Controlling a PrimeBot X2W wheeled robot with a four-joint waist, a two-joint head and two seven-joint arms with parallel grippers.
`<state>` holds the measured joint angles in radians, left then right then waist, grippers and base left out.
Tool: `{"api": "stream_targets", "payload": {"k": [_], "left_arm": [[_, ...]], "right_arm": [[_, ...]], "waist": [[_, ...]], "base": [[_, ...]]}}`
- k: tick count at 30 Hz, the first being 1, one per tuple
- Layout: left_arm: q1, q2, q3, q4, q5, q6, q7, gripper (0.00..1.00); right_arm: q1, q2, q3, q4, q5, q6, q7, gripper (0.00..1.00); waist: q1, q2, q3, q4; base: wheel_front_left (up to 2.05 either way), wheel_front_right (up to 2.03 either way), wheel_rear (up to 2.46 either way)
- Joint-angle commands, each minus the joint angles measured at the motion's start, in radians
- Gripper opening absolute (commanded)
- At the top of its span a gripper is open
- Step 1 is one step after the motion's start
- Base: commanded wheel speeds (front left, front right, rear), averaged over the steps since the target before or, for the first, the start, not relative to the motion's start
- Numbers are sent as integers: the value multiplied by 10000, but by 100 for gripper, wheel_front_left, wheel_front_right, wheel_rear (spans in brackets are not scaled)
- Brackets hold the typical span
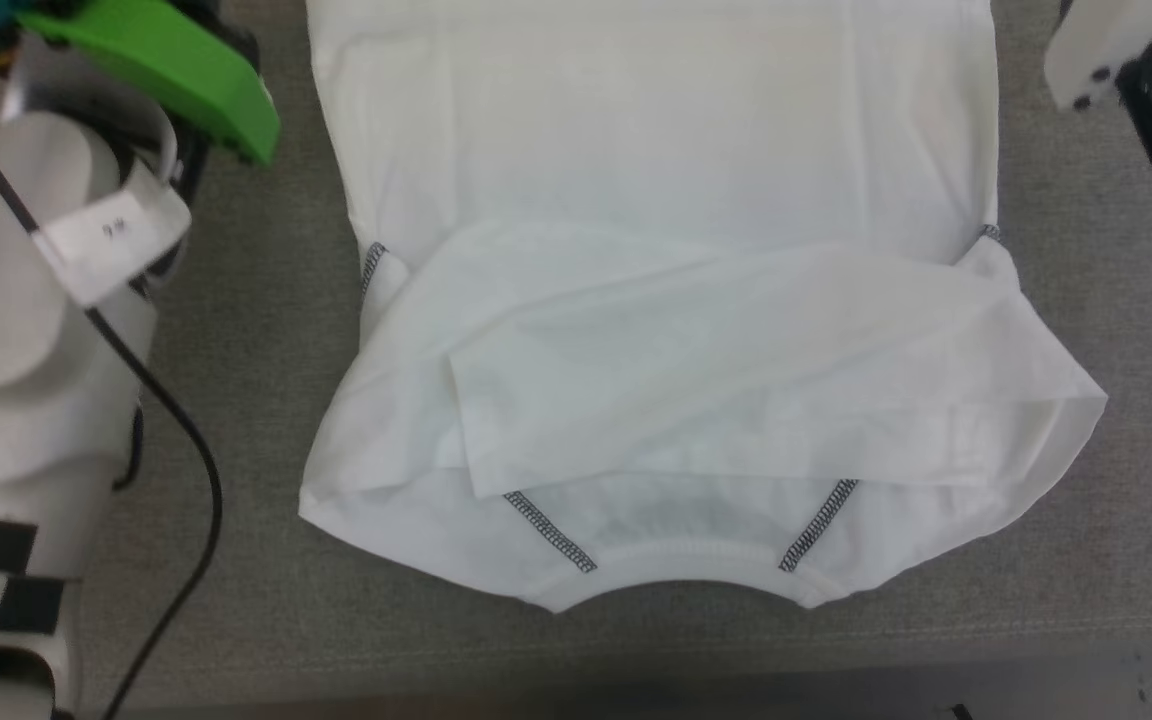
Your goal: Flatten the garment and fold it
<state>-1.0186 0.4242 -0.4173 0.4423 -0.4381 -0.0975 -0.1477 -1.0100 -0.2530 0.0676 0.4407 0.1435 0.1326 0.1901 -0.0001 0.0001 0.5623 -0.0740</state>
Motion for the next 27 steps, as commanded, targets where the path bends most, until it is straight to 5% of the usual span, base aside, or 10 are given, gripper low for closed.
{"api": "stream_targets", "payload": {"k": [1, 12, 27], "left_arm": [[641, 99, -53, -277, -249, -62, -13, 0], [5481, 727, -242, -2904, -1340, 344, 354, 0], [8723, 583, -900, -3420, -1944, 595, 58, 0]], "right_arm": [[665, -175, 113, -432, 289, -19, 22, 0], [5485, -969, -393, -3475, 1188, -19, 657, 0], [9269, -707, -1240, -4532, 1324, -19, 1072, 0]], "waist": [[1, -1, -1335, 417], [1, -1, -2522, 549], [1, -1, -3148, 799]], "base": [[0, 0, 0], [0, 0, 0], [0, 0, 0]]}}
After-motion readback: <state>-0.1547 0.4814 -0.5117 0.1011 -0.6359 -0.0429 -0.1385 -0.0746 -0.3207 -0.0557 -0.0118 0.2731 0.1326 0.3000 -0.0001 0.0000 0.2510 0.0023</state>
